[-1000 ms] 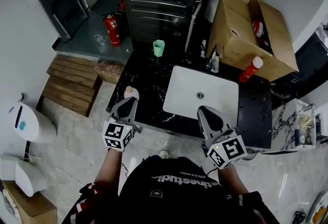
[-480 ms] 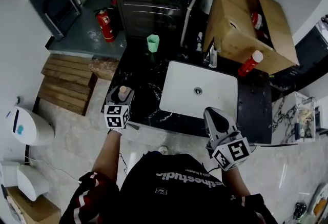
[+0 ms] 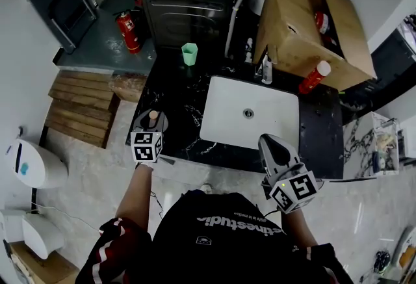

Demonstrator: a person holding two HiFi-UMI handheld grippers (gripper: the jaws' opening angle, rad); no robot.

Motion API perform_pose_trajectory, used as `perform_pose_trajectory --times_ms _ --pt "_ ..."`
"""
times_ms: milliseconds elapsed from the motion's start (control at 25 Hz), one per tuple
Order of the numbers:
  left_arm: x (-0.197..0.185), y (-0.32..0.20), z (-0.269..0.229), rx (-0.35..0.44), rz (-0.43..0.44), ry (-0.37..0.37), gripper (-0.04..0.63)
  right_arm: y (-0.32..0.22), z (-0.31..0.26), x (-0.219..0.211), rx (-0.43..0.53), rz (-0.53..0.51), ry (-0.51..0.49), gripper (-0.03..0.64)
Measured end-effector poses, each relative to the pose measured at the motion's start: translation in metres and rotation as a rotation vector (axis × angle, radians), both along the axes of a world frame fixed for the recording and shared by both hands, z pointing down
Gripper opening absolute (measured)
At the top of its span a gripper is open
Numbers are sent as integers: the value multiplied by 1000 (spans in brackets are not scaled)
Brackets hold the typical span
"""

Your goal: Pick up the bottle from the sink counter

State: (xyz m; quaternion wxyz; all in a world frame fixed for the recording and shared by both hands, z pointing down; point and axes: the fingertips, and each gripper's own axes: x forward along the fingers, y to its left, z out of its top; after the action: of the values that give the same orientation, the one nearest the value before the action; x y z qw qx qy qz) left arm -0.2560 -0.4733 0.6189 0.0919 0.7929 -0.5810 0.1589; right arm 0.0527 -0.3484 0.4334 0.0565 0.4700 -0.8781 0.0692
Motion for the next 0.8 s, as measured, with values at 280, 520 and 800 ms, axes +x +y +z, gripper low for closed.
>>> perform_pose_trajectory --times_ms 280,520,800 --pt "71 31 -59 105 213 -24 133 -2 -8 14 7 28 0 44" --pt "173 62 -139 215 429 49 133 -1 -23 58 25 86 1 44" --pt "257 85 -195 282 552 118 133 10 -54 128 104 196 23 40"
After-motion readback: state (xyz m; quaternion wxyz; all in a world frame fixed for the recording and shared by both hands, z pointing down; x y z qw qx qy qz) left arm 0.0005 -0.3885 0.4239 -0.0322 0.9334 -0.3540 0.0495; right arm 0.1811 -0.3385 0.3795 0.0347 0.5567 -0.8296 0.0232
